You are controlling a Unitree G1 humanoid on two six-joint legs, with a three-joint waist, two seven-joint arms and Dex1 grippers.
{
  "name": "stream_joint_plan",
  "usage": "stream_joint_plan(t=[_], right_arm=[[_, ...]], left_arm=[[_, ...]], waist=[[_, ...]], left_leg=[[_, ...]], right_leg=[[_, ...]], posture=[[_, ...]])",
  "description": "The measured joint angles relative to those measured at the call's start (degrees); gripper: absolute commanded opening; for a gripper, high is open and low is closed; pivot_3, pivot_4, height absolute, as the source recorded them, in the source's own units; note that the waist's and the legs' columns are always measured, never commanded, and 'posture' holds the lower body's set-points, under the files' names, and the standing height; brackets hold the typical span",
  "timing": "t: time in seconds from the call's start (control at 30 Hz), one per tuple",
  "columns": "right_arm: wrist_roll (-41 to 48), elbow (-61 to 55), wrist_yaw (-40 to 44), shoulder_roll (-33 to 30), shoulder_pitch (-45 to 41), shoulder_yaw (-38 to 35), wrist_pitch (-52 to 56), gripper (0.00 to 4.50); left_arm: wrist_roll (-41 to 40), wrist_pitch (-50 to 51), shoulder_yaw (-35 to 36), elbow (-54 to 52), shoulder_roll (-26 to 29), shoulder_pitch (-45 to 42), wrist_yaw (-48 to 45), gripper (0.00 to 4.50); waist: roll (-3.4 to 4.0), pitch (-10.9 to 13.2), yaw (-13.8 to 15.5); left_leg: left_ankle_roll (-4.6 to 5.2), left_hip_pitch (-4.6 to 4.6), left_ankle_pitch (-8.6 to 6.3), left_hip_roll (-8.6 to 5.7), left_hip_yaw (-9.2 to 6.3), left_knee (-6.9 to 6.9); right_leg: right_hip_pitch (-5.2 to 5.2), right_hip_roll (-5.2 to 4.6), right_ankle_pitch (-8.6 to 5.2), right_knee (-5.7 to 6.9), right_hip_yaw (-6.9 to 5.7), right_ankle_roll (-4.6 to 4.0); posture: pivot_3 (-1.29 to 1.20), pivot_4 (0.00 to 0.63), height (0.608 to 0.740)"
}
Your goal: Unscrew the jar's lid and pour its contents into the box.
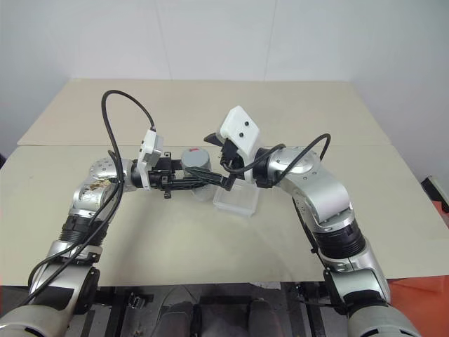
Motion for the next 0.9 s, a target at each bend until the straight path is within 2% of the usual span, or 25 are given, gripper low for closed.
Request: stream_joint_plan(t=[0.6, 0.9], right_arm=[[1.2, -0.8, 0.8, -4.5, 4.2, -4.0, 0.0, 4.48], [2.8, -2.1, 3.7, -6.4, 5.4, -5.0, 0.0, 4.48]], left_arm=[[-0.1, 0.3, 0.9, -2.2, 0.8, 1.6, -0.9, 1.91], [-0.1, 0.2, 0.9, -2.0, 0.5, 1.6, -0.9, 1.91]], waist=[[0.0, 0.0, 0.0], [0.0, 0.0, 0.0]], left_leg=[[0.0, 0.0, 0.0, -0.01, 0.01, 0.0], [0.0, 0.0, 0.0, 0.0, 0.0, 0.0]], right_leg=[[0.01, -0.01, 0.0, -0.06, 0.0, 0.0], [0.01, 0.0, 0.0, -0.08, 0.01, 0.0]], posture=[[0.0, 0.15, 0.74], [0.0, 0.15, 0.74]])
